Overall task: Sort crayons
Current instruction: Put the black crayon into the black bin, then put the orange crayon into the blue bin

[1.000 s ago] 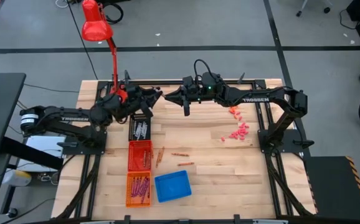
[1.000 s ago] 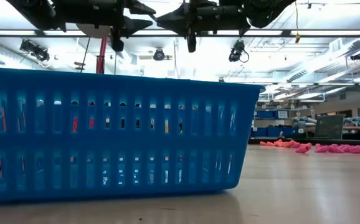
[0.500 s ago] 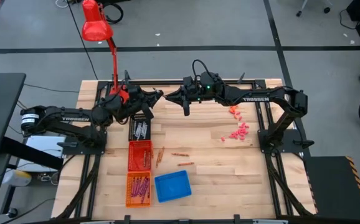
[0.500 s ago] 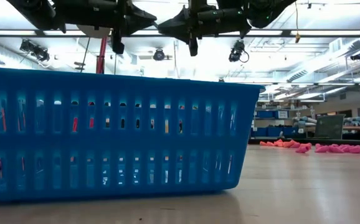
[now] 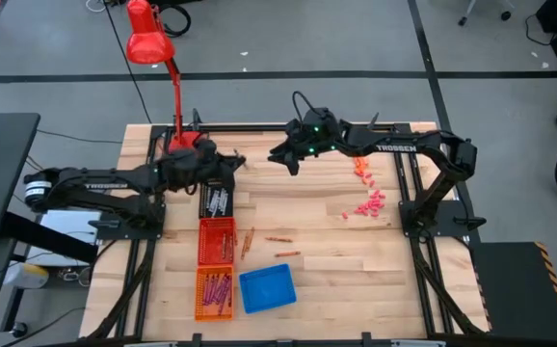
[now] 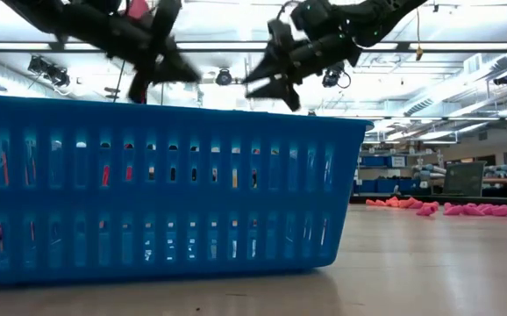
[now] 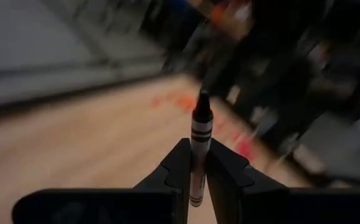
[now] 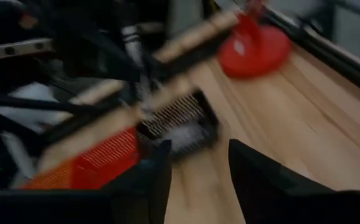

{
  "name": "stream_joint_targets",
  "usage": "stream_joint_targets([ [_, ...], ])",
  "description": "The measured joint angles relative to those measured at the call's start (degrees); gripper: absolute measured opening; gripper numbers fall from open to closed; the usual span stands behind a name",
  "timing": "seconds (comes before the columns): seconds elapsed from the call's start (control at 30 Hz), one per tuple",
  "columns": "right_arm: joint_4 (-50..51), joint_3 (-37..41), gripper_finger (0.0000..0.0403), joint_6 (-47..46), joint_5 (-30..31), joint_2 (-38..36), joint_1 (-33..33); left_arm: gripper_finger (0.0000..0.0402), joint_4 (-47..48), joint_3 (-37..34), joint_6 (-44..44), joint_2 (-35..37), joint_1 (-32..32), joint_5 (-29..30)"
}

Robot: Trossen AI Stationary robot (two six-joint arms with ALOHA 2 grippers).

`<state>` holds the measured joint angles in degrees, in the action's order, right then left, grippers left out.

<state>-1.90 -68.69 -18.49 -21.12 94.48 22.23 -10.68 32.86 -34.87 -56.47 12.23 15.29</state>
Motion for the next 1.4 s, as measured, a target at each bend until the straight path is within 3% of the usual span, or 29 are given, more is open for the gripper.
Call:
stream_joint_targets([
  [0.13, 6.6, 0.0, 0.0161, 2.1, 1.9, 0.0, 1.0, 0.0046, 15.4, 0.0, -5.3, 0.7, 0.0, -0.2],
  [0.3, 7.6, 0.0, 0.0161, 3.6, 2.0, 0.0, 1.2, 0.0046, 30.0, 0.0, -13.8, 0.1, 0.0, -1.3],
  [0.63, 6.5, 0.0, 0.0161, 4.3, 2.0, 0.0, 0.5, 0.0046, 43.6, 0.0, -20.2, -1.8, 0.0, -9.2],
  [0.77, 6.5, 0.0, 0.0161, 5.7, 2.0, 0.0, 0.3, 0.0056, 44.3, 0.0, -20.0, -5.2, 0.0, -11.8],
  [1.13, 6.7, 0.0, 0.0161, 6.1, 2.0, 0.0, 0.2, 0.0159, 40.7, 0.0, -20.5, -8.7, 0.0, -14.7],
  [1.4, 8.4, 0.0, 0.0161, 9.3, 1.2, 0.0, -0.6, 0.0162, 36.3, 0.7, -21.3, -8.6, -0.1, -17.1],
])
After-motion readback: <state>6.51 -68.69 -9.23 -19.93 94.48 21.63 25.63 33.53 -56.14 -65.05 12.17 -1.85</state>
